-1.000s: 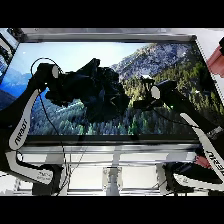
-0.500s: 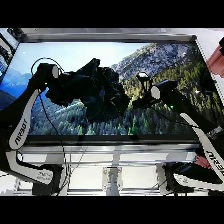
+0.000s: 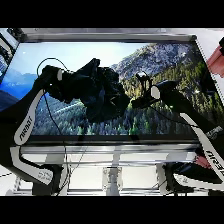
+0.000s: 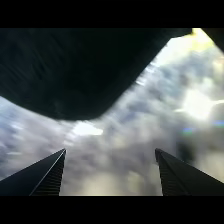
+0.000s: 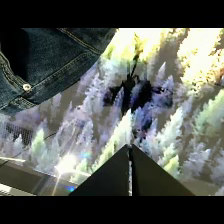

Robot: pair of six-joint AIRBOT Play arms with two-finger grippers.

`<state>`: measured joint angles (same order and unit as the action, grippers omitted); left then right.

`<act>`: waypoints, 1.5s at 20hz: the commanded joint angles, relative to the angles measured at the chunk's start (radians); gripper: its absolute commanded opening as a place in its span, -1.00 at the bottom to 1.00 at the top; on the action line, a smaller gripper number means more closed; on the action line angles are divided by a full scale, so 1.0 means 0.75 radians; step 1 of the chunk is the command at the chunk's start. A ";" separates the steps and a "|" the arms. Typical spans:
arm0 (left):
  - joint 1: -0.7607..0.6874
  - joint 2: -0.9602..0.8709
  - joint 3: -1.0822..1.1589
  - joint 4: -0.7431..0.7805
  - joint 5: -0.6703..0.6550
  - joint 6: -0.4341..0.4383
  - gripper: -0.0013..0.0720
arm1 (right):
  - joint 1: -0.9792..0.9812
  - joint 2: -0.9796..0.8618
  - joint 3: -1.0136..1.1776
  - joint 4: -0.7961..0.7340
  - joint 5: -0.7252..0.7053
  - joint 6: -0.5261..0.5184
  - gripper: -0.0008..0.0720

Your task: Fold the clothes and pants, and hang the long-sleeved shirts on hangers.

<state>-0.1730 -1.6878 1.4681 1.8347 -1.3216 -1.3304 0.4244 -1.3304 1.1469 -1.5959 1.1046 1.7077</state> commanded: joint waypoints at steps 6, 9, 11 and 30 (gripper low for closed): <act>-0.052 -0.084 -0.001 0.259 0.229 0.049 0.73 | 0.000 -0.006 -0.001 0.005 -0.031 -0.001 -0.90; -0.052 -0.158 -0.001 0.265 0.226 0.046 0.62 | 0.000 -0.006 -0.001 0.005 -0.031 -0.001 -0.90; -0.052 -0.186 -0.001 0.329 0.207 -0.046 -0.35 | 0.000 -0.006 -0.001 0.004 -0.031 -0.001 -0.90; 0.832 0.652 -0.069 -0.371 -0.184 0.492 -0.88 | -0.269 -0.431 0.432 0.743 0.305 -1.138 0.27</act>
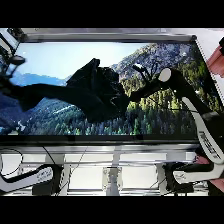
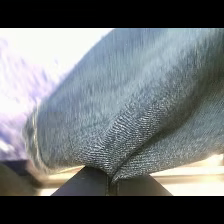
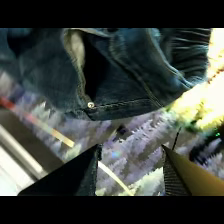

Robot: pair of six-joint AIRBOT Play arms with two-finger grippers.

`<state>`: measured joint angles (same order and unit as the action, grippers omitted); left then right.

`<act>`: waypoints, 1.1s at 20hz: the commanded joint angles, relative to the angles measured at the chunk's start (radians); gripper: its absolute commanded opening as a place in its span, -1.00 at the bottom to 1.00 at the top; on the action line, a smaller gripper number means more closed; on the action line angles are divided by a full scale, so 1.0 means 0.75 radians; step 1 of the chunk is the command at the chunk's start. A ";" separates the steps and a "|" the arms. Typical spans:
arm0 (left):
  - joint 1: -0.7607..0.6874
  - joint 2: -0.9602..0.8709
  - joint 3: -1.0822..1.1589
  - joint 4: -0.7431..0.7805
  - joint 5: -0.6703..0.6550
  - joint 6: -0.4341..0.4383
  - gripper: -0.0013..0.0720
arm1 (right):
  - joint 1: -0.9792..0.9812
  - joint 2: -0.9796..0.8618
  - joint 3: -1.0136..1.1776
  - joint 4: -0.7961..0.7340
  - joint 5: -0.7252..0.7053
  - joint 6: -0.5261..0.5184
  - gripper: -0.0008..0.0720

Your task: Fold the clothes and pants, and hang the long-sleeved shirts on hangers.

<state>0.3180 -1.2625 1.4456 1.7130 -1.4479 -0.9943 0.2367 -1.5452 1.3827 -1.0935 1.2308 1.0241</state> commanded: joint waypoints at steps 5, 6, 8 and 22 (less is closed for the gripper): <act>0.296 0.087 -0.191 -0.222 0.015 0.046 -0.88 | -0.018 -0.322 0.176 -0.013 0.136 -0.241 0.44; 0.311 0.087 -0.221 -0.210 0.021 0.047 -0.88 | -0.018 -0.341 0.177 -0.019 0.120 -0.256 0.46; 0.331 0.081 -0.265 -0.155 0.031 0.046 -0.88 | -0.018 -0.350 0.182 -0.028 0.057 -0.308 0.52; 0.343 0.059 -0.293 -0.099 0.045 0.045 -0.88 | 0.026 -0.468 0.403 -0.053 -0.023 -0.574 0.51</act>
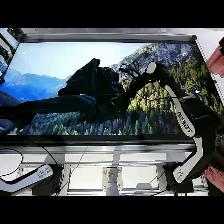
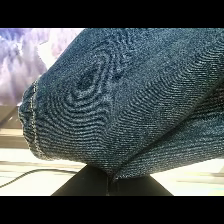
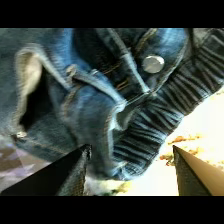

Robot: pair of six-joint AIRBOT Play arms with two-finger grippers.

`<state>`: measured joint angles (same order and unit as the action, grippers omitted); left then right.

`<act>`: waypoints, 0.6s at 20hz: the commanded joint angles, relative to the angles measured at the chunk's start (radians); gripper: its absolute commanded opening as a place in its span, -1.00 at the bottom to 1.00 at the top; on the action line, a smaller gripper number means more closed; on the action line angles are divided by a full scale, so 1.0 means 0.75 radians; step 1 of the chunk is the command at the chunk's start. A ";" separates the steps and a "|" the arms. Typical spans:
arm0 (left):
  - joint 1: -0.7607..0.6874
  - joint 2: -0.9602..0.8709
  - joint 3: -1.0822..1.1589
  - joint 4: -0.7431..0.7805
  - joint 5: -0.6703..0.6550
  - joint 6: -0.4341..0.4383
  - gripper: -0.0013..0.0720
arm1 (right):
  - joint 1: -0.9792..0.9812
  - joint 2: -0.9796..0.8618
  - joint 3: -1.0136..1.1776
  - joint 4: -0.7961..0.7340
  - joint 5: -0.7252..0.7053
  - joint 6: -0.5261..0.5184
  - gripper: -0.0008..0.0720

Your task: Fold the clothes and pants, and hang the long-sleeved shirts on hangers.

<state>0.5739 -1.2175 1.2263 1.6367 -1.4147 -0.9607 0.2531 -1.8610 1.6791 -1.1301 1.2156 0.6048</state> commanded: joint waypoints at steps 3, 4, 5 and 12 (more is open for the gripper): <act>0.002 -0.001 -0.001 0.003 0.001 0.001 -0.88 | 0.004 -0.063 0.008 0.016 0.103 -0.023 0.35; 0.002 -0.001 -0.001 0.003 0.002 0.001 -0.88 | 0.004 -0.064 0.008 0.042 0.155 -0.036 0.29; 0.002 -0.001 -0.001 0.002 0.003 0.001 -0.88 | 0.005 -0.064 0.007 0.069 0.193 -0.043 0.28; 0.002 -0.001 -0.001 0.002 -0.004 -0.002 -0.88 | 0.038 -0.151 0.005 0.145 0.372 -0.003 0.07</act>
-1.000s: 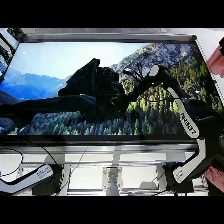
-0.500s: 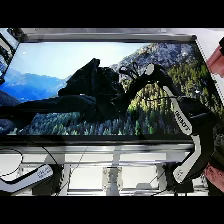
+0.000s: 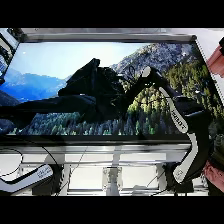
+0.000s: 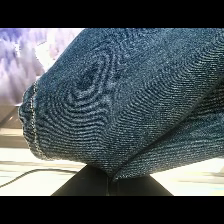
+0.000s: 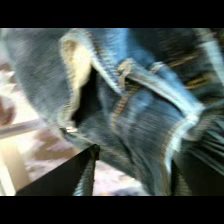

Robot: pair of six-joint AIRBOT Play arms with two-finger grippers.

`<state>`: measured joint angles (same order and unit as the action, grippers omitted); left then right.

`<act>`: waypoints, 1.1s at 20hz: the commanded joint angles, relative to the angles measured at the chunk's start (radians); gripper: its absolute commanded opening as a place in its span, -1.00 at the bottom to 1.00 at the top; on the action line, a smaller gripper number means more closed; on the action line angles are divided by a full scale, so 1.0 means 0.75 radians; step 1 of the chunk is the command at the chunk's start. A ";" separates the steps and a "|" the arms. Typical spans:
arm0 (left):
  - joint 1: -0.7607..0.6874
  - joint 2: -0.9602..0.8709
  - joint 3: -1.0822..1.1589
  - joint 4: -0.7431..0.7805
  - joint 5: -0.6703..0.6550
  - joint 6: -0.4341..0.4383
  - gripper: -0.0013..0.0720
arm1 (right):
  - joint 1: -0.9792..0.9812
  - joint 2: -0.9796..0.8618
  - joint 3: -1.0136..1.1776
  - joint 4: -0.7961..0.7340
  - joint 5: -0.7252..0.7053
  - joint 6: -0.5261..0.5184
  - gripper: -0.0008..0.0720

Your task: Fold the clothes and pants, and hang the long-sleeved shirts on hangers.

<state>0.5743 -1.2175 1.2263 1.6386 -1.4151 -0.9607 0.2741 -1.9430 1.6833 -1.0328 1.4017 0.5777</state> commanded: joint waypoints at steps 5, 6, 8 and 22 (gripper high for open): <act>0.000 -0.001 -0.001 -0.001 -0.001 -0.001 -0.88 | 0.008 -0.061 0.000 -0.143 0.332 0.148 -0.93; -0.002 -0.001 -0.001 -0.002 0.003 -0.001 -0.88 | 0.000 -0.060 0.000 -0.181 0.392 0.183 -0.93; -0.002 -0.001 -0.001 -0.045 0.019 -0.001 -0.88 | -0.056 -0.035 0.000 -0.180 0.441 0.296 -0.93; -0.159 0.001 0.105 -0.100 0.114 0.016 -0.88 | -1.015 0.593 -0.011 0.010 0.506 0.555 -0.93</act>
<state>0.5030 -1.2163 1.2919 1.5467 -1.3361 -0.9573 -0.3725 -1.5379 1.6806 -1.0271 1.7546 0.9455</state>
